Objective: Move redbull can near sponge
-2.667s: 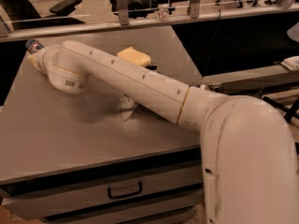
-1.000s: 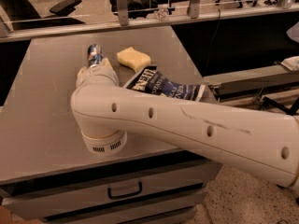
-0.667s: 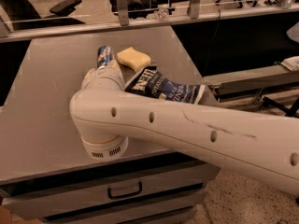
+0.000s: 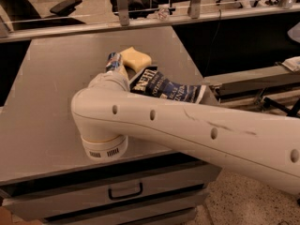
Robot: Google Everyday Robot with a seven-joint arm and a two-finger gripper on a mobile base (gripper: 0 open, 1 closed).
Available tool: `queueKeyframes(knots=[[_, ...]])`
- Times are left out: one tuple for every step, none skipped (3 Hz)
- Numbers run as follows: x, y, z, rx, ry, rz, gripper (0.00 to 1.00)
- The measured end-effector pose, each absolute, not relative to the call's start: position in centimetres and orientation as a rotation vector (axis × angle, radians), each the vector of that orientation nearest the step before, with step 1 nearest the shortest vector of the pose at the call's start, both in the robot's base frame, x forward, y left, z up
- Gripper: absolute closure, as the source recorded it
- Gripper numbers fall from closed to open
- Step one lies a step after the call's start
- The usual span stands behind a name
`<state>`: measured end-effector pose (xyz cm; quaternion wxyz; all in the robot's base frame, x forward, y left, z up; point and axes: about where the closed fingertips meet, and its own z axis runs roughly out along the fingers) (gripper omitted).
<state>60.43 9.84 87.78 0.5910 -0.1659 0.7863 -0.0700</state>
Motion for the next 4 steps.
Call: queueKeyframes(knots=[[60.6, 10.0, 86.7, -0.393, 1.86, -0.155, 0.39], [60.6, 10.5, 85.8, -0.405, 1.879, -0.145, 0.18], [60.6, 11.1, 85.2, -0.41, 1.886, -0.138, 0.0], [60.6, 11.3, 85.7, -0.388, 1.866, -0.128, 0.0]])
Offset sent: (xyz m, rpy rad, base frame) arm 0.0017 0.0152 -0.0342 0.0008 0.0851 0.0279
